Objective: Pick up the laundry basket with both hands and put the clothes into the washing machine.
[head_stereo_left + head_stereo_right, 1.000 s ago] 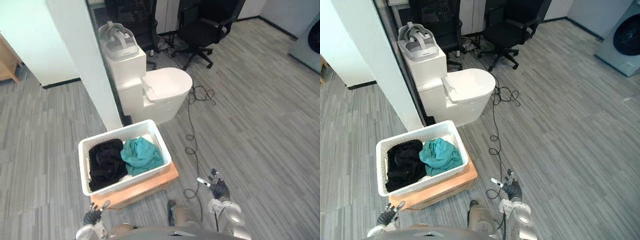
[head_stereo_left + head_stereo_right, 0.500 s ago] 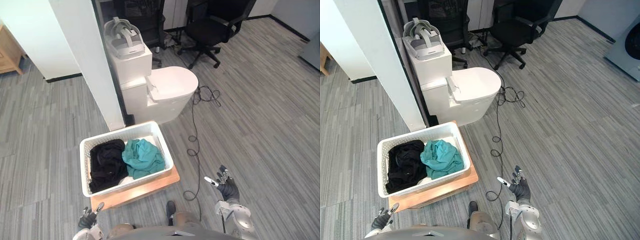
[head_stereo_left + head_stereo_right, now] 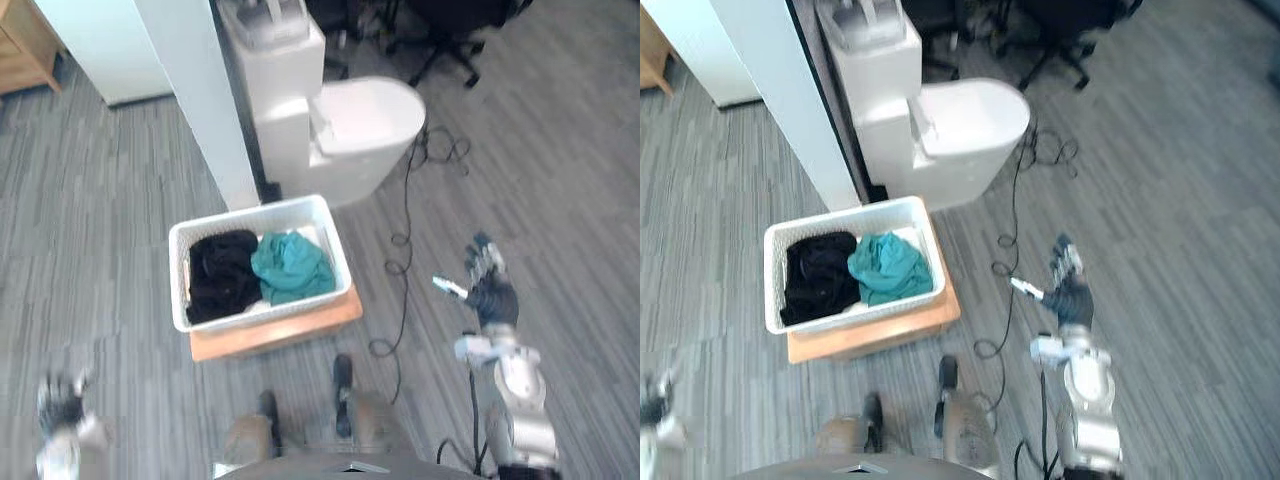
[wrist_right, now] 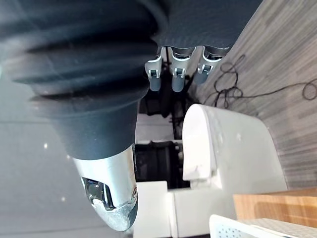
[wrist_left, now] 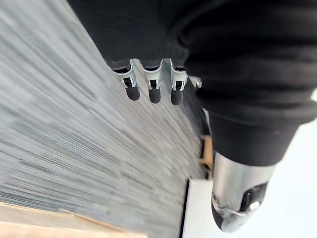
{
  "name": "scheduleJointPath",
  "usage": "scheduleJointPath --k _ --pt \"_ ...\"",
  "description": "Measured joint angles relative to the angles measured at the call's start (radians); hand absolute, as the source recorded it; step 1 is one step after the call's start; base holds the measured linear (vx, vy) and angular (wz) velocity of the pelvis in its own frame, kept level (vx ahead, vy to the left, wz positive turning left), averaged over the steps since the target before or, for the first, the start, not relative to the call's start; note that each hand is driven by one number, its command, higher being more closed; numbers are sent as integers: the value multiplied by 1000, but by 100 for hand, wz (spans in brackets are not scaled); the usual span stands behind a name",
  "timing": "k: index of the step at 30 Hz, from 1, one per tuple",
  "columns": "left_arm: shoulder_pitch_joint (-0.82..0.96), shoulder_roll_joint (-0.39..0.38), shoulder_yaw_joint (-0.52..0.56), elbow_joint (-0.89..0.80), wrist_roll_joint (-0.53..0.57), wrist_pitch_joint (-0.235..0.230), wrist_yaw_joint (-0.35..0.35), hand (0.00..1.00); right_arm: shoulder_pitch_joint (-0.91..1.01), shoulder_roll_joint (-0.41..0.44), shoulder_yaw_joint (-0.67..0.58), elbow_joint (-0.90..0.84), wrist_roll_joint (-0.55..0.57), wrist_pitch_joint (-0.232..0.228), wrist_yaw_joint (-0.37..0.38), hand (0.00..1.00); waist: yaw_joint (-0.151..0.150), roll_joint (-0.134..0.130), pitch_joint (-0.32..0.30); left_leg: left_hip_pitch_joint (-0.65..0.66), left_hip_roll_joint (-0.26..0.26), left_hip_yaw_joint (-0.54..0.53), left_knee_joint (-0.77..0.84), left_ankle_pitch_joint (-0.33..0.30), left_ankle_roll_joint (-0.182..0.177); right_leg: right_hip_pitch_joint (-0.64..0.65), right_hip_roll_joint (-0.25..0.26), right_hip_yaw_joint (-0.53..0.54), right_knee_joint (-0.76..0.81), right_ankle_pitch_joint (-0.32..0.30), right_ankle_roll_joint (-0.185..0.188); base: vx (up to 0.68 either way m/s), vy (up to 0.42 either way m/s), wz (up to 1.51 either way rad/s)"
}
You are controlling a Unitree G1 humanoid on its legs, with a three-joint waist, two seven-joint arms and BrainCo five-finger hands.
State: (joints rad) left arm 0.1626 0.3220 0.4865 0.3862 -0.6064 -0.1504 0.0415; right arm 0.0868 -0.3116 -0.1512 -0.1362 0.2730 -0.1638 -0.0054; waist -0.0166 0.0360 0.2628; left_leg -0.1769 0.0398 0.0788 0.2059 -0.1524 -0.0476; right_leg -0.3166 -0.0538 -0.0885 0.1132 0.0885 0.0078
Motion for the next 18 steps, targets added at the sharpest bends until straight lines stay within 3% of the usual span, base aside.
scheduleJointPath --k 2,4,7,12,15,18 --pt "-115 148 -100 -71 -31 -4 -5 0 -122 -106 48 55 19 21 -9 0 -8 19 32 -57 -9 -21 2 32 -1 -49 -12 -22 -12 39 13 -46 -22 24" --pt "-218 269 -179 -73 -54 -4 -11 0 -252 -179 81 147 50 42 -26 0 -7 21 70 -74 -6 -26 6 45 -6 -62 -13 -32 -13 53 9 -24 -41 13" --pt "-357 380 -287 -103 -79 2 -9 0 -424 -266 133 191 96 63 -64 0 4 23 104 -125 0 -22 36 47 -8 -111 -13 -33 16 55 7 -23 -34 4" --pt "-484 427 -434 -151 -80 40 -7 0 -604 -305 280 191 169 104 -73 0 29 24 144 -201 22 4 130 8 -11 -181 -13 -34 98 24 1 -27 -12 -2" --pt "-488 427 -462 -149 -77 75 -13 0 -615 -310 360 189 206 129 -72 0 43 24 153 -230 65 70 183 -23 -4 -203 -12 -40 147 -5 1 -27 -7 4" --pt "-474 427 -457 -123 -64 91 -10 0 -646 -322 457 190 223 147 -70 0 62 23 159 -246 72 82 209 -30 -5 -216 -13 -39 156 -9 1 0 0 0"
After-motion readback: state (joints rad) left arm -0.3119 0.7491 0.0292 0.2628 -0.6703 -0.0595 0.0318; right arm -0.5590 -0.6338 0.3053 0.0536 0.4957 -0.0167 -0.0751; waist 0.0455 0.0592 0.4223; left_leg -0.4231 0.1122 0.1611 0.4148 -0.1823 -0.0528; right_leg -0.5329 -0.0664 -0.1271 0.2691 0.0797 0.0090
